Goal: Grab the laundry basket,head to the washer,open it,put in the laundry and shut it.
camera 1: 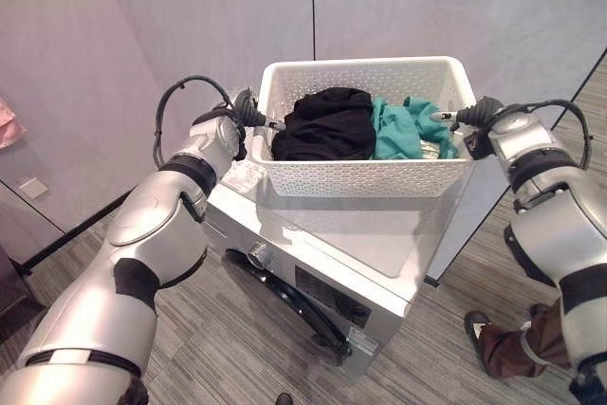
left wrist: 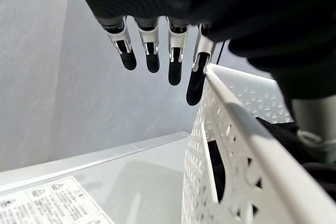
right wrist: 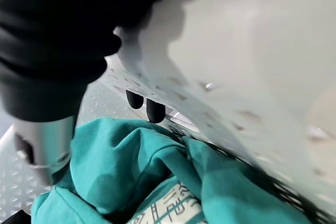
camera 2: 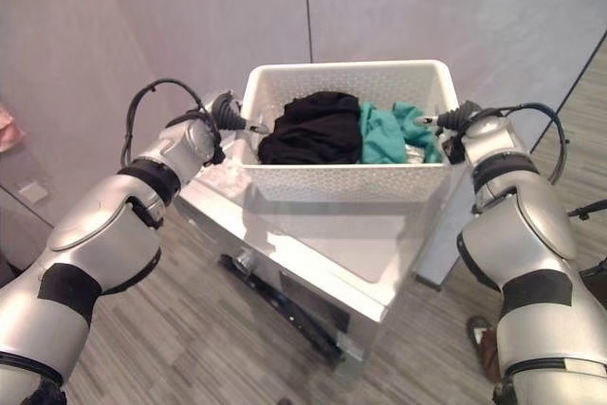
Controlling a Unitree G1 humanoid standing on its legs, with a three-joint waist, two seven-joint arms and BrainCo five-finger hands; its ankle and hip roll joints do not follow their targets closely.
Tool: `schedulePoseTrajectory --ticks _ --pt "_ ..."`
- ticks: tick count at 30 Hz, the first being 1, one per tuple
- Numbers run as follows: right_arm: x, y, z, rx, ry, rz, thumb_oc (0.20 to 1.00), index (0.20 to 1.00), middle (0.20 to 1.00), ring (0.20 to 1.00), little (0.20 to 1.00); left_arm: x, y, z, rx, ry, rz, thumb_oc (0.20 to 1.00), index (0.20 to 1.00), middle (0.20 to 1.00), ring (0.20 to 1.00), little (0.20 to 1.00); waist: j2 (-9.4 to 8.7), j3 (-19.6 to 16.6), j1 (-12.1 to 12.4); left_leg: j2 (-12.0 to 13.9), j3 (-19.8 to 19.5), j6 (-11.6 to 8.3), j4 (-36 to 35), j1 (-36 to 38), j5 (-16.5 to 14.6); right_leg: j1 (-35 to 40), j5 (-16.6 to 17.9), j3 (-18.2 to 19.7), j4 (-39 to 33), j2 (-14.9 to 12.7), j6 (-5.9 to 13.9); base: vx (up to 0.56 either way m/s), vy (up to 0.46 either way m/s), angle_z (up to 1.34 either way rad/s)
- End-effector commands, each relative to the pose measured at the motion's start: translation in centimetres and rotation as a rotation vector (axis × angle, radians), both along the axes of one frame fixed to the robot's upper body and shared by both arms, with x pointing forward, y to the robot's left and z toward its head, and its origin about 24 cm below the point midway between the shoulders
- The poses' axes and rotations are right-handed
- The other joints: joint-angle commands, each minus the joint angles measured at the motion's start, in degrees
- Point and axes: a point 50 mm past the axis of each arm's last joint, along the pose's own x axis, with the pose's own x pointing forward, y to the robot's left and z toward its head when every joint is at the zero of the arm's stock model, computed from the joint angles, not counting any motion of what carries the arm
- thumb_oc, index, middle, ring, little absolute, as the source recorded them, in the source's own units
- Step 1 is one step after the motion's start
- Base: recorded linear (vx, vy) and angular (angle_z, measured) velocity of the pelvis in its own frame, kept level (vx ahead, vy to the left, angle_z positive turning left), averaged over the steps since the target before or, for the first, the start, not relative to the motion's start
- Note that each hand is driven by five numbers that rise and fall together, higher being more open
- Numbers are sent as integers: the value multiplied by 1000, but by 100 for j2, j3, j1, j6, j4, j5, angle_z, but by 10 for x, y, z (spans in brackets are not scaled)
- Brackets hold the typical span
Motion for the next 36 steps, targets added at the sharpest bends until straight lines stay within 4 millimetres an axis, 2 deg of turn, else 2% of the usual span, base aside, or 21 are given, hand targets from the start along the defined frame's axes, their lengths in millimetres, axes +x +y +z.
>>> schedulePoseTrajectory --ticks 1,9,13,21,25,28,34,36 --pt "2 0 40 -59 -81 -10 1000 1000 1000 1000 1000 -2 -54 89 -52 -247 -145 1000 1000 1000 1000 1000 -258 -99 88 268 85 -260 15 269 -311 162 -96 -65 -97 -712 732 -3 -14 3" --pt "0 -6 51 16 -165 -38 1000 1000 1000 1000 1000 -3 -56 96 -121 -274 -156 1000 1000 1000 1000 1000 -234 -157 94 258 66 -272 15 266 -323 198 -81 -102 -148 -716 728 0 -7 2" --pt "-1 -7 55 108 -215 -45 1000 1000 1000 1000 1000 -3 -51 98 -157 -281 -151 1000 1000 1000 1000 1000 -228 -182 90 274 63 -285 15 291 -334 211 -96 -127 -148 -702 722 -3 -6 2" --pt "-2 -11 59 117 -225 -52 1000 1000 1000 1000 1000 -2 -50 92 -157 -264 -144 1000 1000 1000 1000 1000 -235 -222 77 310 49 -296 15 351 -344 268 -159 -138 -110 -674 693 0 -4 0" --pt "-2 -9 62 112 -245 -38 1000 1000 1000 1000 1000 -3 -52 91 -137 -267 -156 1000 1000 1000 1000 1000 -233 -243 55 329 49 -307 15 361 -331 285 -192 -161 -75 -662 678 1 -4 1" --pt "-1 -7 68 112 -272 -24 1000 1000 1000 1000 1000 -3 -54 93 -55 -287 -164 1000 1000 1000 1000 1000 -221 -259 22 335 51 -316 15 367 -339 291 -189 -167 -85 -653 678 0 -4 1" --pt "1 1 76 115 -299 -6 1000 1000 1000 1000 1000 -5 -51 108 -156 -337 -159 1000 1000 1000 1000 1000 -239 -244 -18 346 37 -331 15 348 -349 275 -216 -184 -69 -642 661 0 0 0" --pt "2 3 76 120 -305 -2 1000 1000 1000 1000 1000 -5 -50 106 -166 -330 -156 1000 1000 1000 1000 1000 -237 -242 -27 348 43 -333 15 343 -347 266 -215 -184 -70 -641 661 0 0 0"
